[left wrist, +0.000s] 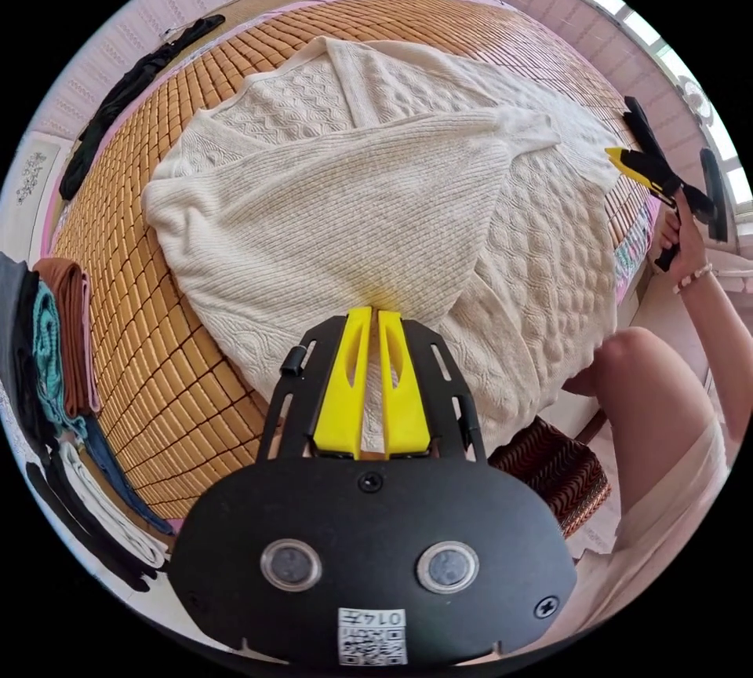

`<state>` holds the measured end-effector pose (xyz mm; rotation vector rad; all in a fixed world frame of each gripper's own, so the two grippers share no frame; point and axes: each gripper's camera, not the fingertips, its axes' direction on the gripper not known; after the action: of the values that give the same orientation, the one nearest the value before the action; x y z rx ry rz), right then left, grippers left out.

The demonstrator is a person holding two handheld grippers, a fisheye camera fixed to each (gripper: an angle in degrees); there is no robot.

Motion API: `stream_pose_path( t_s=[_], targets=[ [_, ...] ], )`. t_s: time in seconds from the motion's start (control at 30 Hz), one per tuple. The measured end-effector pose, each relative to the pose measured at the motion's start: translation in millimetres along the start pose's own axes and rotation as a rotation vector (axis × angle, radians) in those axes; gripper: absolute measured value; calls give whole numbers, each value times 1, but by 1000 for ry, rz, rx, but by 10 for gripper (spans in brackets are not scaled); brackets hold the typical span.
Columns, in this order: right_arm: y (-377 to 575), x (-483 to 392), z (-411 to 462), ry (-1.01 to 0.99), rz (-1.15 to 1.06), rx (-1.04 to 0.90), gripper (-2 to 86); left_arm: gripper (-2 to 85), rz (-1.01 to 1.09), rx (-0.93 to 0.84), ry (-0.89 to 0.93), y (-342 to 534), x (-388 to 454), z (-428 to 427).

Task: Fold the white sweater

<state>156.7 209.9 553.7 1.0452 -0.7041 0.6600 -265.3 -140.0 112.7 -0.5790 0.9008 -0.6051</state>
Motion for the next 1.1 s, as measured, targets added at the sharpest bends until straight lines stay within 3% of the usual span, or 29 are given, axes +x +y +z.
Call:
stream_pose_path(
  t_s=[0.13, 0.27, 0.43, 0.57, 0.8, 0.97, 1.1],
  targets=[
    [20, 39, 3, 33, 74, 135, 112, -6, -59, 32, -3, 3, 14, 9],
    [44, 63, -2, 159, 79, 348, 115, -7, 61, 26, -180, -1, 56, 21],
    [60, 89, 4, 81, 98, 402, 130, -7, 172, 33, -329, 3, 92, 32],
    [87, 103, -1, 56, 58, 424, 161, -7, 138, 159, -378, 19, 101, 6],
    [127, 171, -3, -151, 374, 553, 199, 6, 47, 350, -189, 41, 145, -53],
    [137, 205, 4, -296, 505, 592, 201, 63, 257, 524, -109, -19, 238, -70],
    [136, 219, 7, -267, 516, 573, 187, 78, 472, 559, -8, -89, 318, -60]
  ],
)
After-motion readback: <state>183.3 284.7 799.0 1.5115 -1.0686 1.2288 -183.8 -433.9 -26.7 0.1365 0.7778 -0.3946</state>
